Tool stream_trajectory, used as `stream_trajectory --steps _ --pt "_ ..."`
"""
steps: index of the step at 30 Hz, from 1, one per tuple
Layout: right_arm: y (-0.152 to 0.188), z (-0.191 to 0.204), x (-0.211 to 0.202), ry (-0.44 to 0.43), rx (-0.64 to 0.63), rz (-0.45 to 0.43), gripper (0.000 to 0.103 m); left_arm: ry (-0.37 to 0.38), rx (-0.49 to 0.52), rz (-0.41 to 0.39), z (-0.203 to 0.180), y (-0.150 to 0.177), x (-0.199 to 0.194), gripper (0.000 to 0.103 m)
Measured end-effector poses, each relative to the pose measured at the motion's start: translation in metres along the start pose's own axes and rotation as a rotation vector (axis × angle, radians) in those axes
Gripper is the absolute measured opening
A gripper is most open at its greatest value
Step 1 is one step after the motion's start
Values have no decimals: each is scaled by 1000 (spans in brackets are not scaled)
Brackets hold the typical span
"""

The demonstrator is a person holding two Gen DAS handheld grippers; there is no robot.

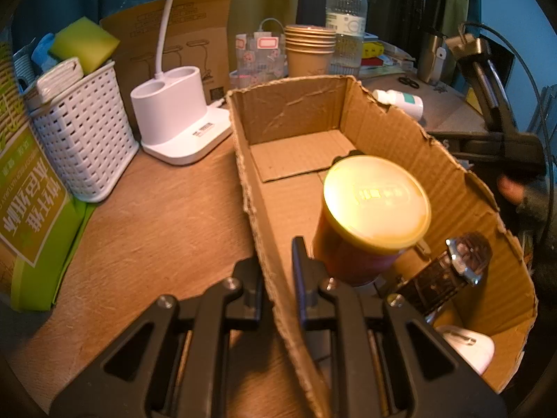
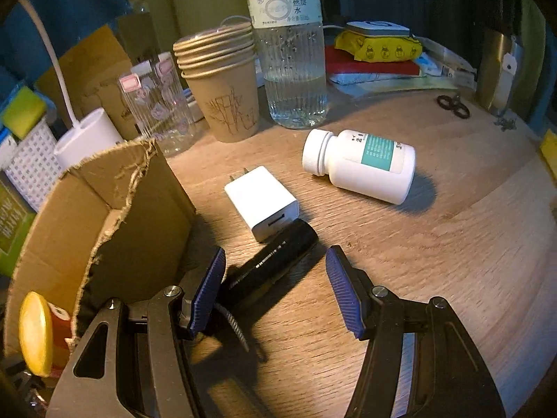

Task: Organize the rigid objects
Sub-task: 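Close the right gripper on the black flashlight and lift it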

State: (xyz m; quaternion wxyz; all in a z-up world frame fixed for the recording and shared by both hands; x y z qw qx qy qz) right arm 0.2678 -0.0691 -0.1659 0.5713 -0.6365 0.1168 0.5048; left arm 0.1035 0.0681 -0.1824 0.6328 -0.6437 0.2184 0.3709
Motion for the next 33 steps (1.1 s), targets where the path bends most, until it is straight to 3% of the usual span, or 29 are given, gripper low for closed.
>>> stream_trajectory --steps 8,10,12,33 --pt "4 1 -4 15 -22 1 43 0 0 0 0 0 0 15" --pt "5 -2 -6 11 -13 -3 27 0 0 0 0 0 0 15" --pt "7 -5 -9 -14 1 -6 23 0 0 0 0 0 0 15" --pt "7 -4 -43 -75 13 -80 22 0 0 0 0 0 0 15"
Point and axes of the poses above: each gripper's, at about its wrist camera, not at the fingertips, and x roughly the way its jaws point, z to its left, y to its underside, the point moved 4 cm from there along x, roughly the way its jaws point, and after that the axes turned 9 degrees about -y, right-handed, at the moved point
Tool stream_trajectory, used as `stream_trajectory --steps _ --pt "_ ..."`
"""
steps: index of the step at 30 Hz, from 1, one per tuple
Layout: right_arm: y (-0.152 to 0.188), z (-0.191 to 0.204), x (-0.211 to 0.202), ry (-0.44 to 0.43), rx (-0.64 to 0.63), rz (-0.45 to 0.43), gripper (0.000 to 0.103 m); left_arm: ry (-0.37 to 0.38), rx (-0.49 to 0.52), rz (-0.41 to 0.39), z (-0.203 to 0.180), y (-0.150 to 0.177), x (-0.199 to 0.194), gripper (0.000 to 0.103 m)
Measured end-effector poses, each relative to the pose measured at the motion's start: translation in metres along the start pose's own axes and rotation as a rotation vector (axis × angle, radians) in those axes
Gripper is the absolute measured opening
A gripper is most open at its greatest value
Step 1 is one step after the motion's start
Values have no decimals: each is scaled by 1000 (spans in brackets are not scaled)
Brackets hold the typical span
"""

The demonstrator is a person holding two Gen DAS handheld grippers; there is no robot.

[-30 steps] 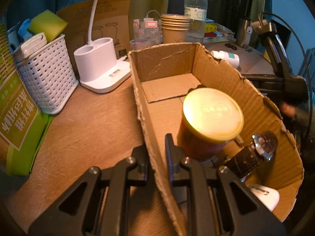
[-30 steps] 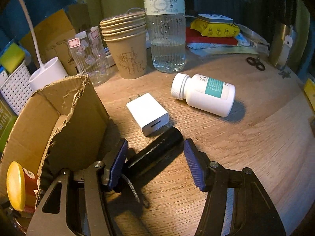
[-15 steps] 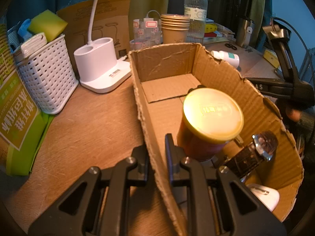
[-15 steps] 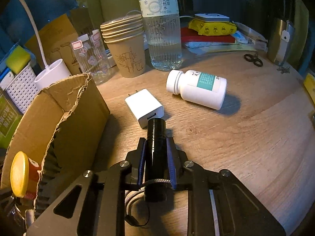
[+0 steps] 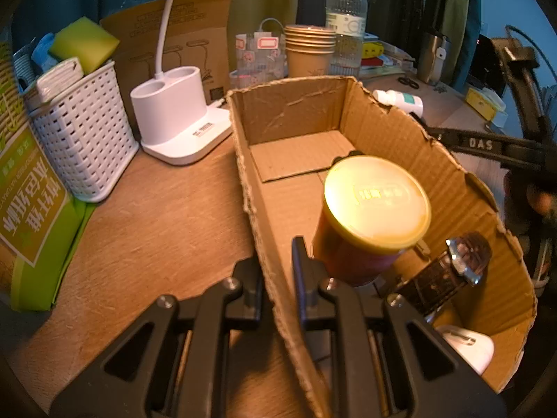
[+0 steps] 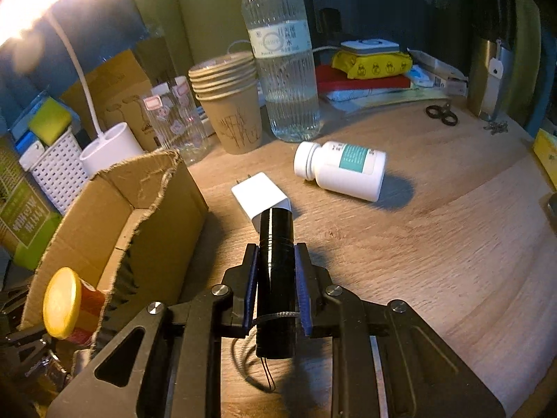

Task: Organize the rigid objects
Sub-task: 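Close the right gripper on the black flashlight and lift it, then carry the flashlight with the right gripper over the box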

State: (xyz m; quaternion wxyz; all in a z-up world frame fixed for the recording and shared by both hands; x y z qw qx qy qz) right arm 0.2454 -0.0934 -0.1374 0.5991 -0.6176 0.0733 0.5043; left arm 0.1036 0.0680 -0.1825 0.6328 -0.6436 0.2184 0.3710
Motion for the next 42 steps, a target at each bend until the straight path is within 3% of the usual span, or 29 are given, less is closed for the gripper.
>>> stream_trajectory --steps 15,24,42 --pt "-16 23 -48 -13 -48 -108 22 0 0 0 0 0 0 15" --pt "-26 56 -82 -72 -107 -183 22 0 0 0 0 0 0 15" --pt "-27 106 -114 -151 -204 -244 22 0 0 0 0 0 0 15"
Point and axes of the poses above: each gripper's, at about its wrist camera, not at the fingertips, and x roughly the way its jaws point, z to its left, y to its underside, the point moved 4 cm from there along x, roughly the way its jaws point, and after that the axes turned 9 degrees about -y, right-handed, at the moved point
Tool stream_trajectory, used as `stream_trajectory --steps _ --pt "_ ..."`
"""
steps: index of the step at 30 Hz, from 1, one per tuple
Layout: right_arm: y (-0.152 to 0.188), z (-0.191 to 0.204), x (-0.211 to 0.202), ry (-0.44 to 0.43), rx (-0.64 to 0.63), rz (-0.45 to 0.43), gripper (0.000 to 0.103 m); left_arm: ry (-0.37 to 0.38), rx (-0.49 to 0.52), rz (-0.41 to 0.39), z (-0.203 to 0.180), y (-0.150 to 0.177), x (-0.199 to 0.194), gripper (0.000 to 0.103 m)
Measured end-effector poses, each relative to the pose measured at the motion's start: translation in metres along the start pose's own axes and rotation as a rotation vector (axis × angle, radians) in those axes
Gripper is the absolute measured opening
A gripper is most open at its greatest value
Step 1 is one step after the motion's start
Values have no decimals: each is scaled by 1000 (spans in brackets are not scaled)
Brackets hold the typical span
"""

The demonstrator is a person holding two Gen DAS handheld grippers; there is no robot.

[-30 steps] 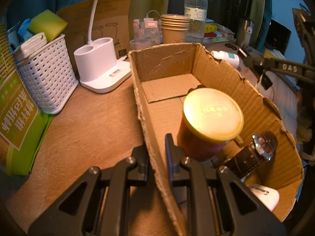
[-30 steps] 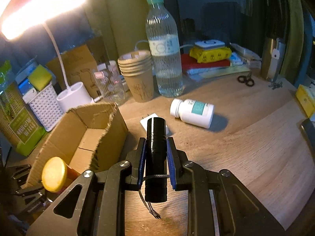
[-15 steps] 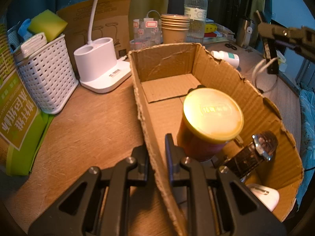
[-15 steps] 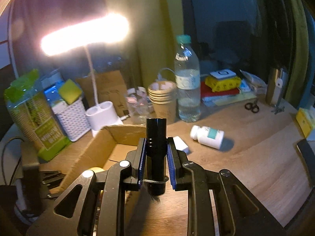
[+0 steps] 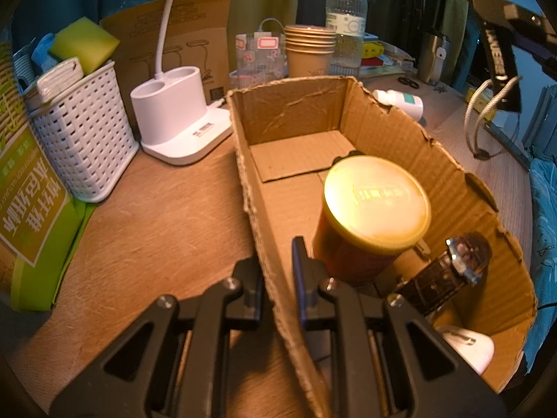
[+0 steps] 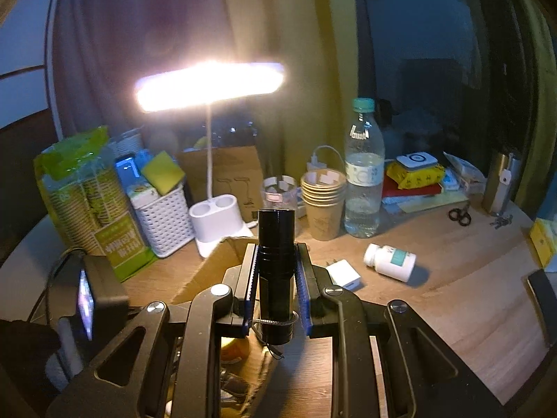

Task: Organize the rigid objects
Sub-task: 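Carry the flashlight with the right gripper over the box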

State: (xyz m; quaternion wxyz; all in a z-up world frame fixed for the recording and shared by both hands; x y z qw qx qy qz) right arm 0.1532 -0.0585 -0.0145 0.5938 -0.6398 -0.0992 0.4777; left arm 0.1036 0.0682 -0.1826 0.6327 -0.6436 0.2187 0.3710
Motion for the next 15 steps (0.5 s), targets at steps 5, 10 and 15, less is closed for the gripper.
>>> stream_trajectory --steps 5,10,15 --pt "1 8 3 -26 -7 7 22 0 0 0 0 0 0 15" --pt "8 14 15 -51 -6 35 22 0 0 0 0 0 0 15" --pt "18 13 32 -56 -1 85 22 0 0 0 0 0 0 15"
Point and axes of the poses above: each gripper's, at about its wrist camera, not at the fingertips, and x roughly the way its jaws point, z to its left, y to its underside, the point moved 4 cm from there along x, roughly the way its jaws point, and after that the axes turned 9 degrees about -y, right-handed, at the moved point
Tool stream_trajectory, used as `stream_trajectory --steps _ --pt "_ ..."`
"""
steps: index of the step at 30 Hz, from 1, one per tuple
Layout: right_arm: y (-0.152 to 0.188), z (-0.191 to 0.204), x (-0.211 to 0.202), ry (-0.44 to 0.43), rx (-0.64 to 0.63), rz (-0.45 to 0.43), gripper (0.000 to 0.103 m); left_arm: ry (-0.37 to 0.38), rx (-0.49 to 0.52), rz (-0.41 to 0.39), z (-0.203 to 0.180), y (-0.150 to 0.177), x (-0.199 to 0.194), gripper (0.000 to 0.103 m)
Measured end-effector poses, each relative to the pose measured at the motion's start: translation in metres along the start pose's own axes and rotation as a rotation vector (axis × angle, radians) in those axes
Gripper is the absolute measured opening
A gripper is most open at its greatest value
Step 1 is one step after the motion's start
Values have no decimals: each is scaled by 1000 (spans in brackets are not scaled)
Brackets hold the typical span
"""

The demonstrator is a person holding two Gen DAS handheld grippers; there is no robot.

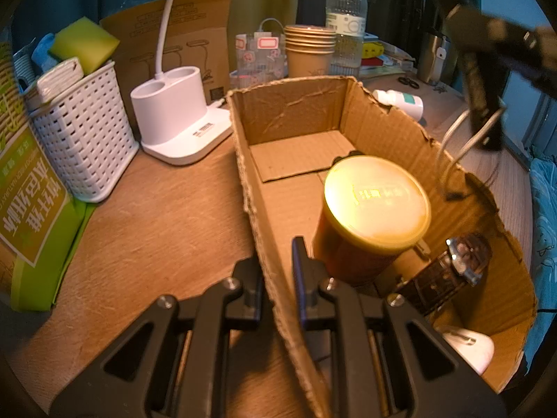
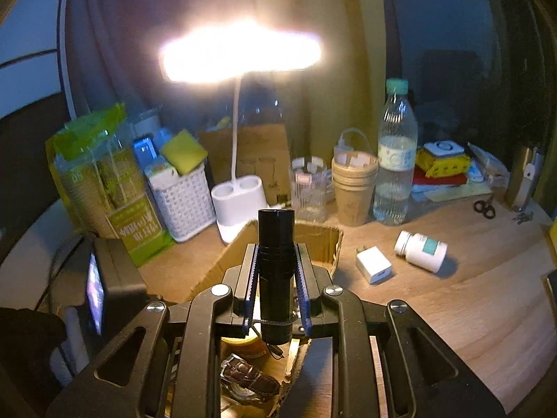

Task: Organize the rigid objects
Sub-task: 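Carry the flashlight with the right gripper over the box, then lower the flashlight into the box and open the right gripper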

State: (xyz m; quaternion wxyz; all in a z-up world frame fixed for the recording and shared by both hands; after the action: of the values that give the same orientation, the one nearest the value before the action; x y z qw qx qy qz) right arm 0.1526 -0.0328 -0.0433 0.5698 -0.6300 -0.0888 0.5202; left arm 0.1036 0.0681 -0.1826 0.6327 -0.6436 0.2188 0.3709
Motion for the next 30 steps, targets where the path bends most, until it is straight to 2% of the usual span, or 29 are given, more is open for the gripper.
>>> stream_trajectory --steps 10,14,24,30 --pt "29 -18 43 19 31 150 22 0 0 0 0 0 0 15" --pt "35 -19 48 27 25 180 22 0 1 0 0 0 0 15" --pt "37 -15 50 17 14 198 23 1 0 0 0 0 0 15" --pt "27 -20 35 23 29 139 28 0 2 -1 0 0 0 15"
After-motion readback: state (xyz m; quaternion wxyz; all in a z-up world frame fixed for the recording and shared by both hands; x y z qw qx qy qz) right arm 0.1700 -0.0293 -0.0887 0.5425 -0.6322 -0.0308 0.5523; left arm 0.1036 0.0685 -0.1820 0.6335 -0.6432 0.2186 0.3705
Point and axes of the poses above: each gripper's, at about its wrist camera, not at the fingertips, and x roughly the way its jaws point, z to its left, y to its underside, the point moved 4 cm from there along x, roughly the way its jaws point, and after that the axes turned 9 degrees about -y, right-handed, at the moved point
